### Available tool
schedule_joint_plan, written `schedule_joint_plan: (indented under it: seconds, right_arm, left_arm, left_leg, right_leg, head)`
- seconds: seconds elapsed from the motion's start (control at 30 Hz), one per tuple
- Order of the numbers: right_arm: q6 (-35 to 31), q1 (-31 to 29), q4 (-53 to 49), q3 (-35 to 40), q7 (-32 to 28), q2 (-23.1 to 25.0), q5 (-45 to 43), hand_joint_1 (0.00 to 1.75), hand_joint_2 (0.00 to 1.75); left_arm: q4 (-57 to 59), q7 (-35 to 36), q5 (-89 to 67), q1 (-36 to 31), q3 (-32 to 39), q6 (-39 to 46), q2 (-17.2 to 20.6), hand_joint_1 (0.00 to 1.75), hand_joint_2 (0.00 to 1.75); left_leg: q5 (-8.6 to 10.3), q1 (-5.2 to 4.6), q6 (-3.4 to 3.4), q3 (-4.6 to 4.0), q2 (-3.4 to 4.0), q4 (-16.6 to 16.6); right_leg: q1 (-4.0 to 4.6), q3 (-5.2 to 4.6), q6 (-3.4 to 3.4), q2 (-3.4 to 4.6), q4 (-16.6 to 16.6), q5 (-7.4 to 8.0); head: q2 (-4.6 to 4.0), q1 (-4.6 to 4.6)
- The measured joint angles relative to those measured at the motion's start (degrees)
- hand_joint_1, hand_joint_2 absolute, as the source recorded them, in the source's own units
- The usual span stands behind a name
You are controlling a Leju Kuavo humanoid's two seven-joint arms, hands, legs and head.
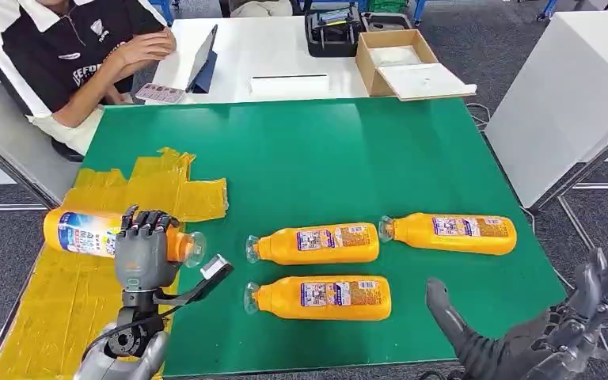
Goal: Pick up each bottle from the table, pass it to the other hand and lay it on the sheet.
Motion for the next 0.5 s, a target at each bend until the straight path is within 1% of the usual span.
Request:
schedule_joint_plan:
  seconds: [0.2, 0.27, 0.37, 0.5]
  right_arm:
    - [0.00, 0.04, 0.00, -0.44, 0.00, 0.04, 0.00, 0.00, 1.75]
    - [0.00, 0.28, 0.00, -0.70, 0.00, 0.13, 0.00, 0.00, 1.75]
    - [0.00, 0.77, 0.00, -0.74, 0.00, 0.52, 0.04, 0.00, 1.75]
    - [0.00, 0.99, 0.11, -0.83, 0.00, 0.68, 0.28, 0.00, 1.75]
  left_arm:
    - [1.82, -0.13, -0.09, -0.93, 1.18, 0.00, -0.81, 1.75, 1.75]
    - [2.66, 2.31, -0.22, -1.28, 1.57, 0.00, -0.81, 1.75, 1.75]
    - [4.94, 6.10, -0.24, -1.82, 2.05, 0.00, -0.74, 1.75, 1.75]
    - [8.02, 7.54, -0.28, -2.47, 3.76, 0.00, -0.74, 1.75, 1.75]
  left_leg:
    - [0.17, 0.00, 0.02, -0.01, -0.01, 0.00]
    - [0.06, 0.00, 0.10, 0.00, 0.00, -0.01]
    - [0.02, 0.01, -0.01, 0.00, 0.00, -0.01]
    - [0.03, 0.02, -0.02, 0.00, -0.01, -0.01]
  right_leg:
    - [0.00, 0.01, -0.01, -0.01, 0.00, 0.00]
    - [0.00, 0.01, -0.01, 0.00, 0.01, 0.01]
    - [0.01, 0.00, -0.01, 0.00, 0.01, 0.01]
    - [0.02, 0.00, -0.01, -0.01, 0.01, 0.00]
  head:
    - [0.00, 0.00]
    - [0.00, 0.00]
    - [0.00, 0.00]
    - [0.00, 0.00]
